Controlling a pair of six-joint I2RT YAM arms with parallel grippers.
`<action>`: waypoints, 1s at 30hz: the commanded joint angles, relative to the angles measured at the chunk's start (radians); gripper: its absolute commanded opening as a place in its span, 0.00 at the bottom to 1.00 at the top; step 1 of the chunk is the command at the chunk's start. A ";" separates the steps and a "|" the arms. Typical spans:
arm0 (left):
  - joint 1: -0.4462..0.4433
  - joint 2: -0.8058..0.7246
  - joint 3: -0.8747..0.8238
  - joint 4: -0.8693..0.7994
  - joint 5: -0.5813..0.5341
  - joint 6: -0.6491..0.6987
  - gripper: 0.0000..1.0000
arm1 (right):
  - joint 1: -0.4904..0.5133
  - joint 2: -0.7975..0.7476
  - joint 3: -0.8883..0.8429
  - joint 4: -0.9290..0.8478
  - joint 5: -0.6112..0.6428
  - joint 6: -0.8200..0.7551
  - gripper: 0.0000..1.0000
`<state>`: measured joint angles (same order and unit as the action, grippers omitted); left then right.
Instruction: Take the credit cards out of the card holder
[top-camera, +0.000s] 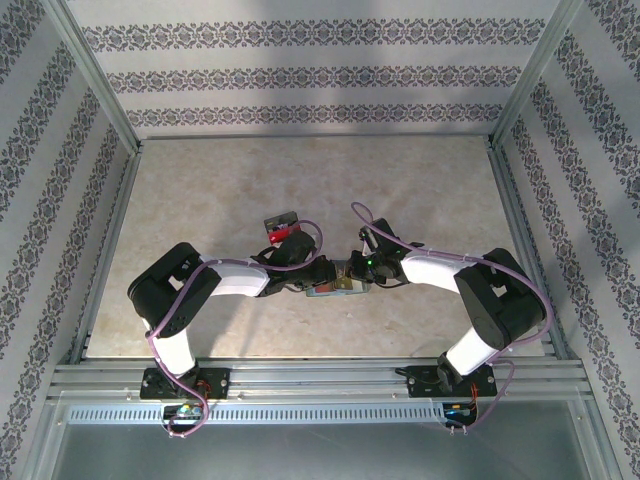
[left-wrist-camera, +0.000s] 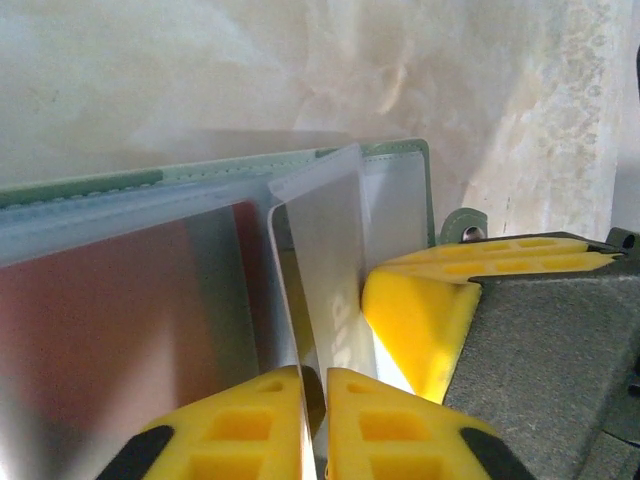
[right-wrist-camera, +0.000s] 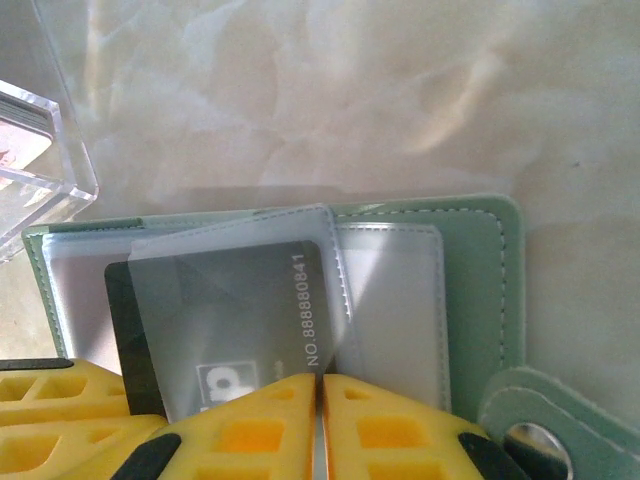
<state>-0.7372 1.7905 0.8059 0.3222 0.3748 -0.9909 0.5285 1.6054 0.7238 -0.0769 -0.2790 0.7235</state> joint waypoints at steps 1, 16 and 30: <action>0.010 -0.013 -0.013 0.031 0.031 -0.011 0.08 | 0.013 0.028 -0.020 -0.001 0.009 0.010 0.11; 0.036 -0.054 -0.050 -0.006 0.018 0.017 0.02 | -0.013 -0.019 -0.079 -0.016 0.035 0.014 0.11; 0.065 -0.136 -0.083 -0.088 -0.013 0.065 0.00 | -0.013 -0.042 -0.095 -0.036 0.053 0.012 0.11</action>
<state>-0.6930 1.6985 0.7341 0.3111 0.3916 -0.9730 0.5255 1.5696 0.6613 -0.0265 -0.2729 0.7315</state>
